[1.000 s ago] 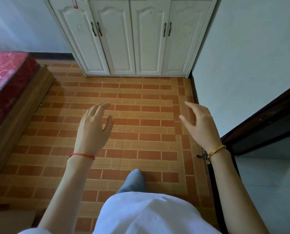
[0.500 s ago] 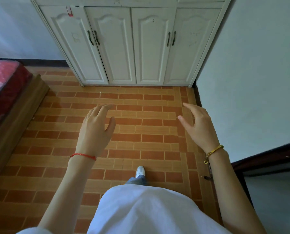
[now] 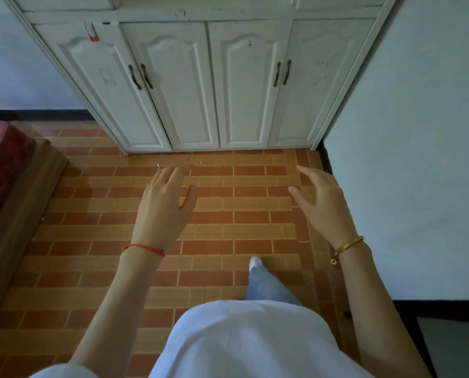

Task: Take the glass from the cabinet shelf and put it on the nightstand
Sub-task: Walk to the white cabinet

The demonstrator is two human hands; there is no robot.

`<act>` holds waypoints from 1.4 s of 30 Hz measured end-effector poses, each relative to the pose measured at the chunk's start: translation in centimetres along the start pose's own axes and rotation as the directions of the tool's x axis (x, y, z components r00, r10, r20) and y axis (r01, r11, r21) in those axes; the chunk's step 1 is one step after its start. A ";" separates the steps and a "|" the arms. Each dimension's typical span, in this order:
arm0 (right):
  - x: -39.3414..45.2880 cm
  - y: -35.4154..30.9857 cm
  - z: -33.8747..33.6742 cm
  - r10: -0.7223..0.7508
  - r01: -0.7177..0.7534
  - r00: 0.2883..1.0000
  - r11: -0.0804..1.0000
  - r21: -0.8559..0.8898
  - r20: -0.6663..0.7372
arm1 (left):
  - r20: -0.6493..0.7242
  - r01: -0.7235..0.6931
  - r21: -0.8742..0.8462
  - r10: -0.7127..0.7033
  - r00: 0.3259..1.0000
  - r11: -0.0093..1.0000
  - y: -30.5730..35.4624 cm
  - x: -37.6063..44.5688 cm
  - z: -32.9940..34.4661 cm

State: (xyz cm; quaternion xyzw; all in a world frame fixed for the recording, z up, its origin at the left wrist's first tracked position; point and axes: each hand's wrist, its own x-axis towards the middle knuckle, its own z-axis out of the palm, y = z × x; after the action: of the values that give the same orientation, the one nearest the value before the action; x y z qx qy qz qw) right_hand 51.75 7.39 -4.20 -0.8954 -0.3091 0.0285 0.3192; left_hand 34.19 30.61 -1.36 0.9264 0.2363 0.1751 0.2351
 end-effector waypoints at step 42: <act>68.5 -0.3 9.1 -0.162 0.165 0.984 0.986 0.037 -0.073 | -0.114 0.005 0.040 0.000 0.994 0.999 -13.5 64.1 7.0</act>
State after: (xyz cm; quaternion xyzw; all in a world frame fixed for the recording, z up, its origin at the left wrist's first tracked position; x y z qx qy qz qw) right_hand 104.61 51.80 -1.24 -0.8605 -0.3694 -0.0224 0.3501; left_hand 85.45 71.99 -0.45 0.9193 0.2539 0.2225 0.2026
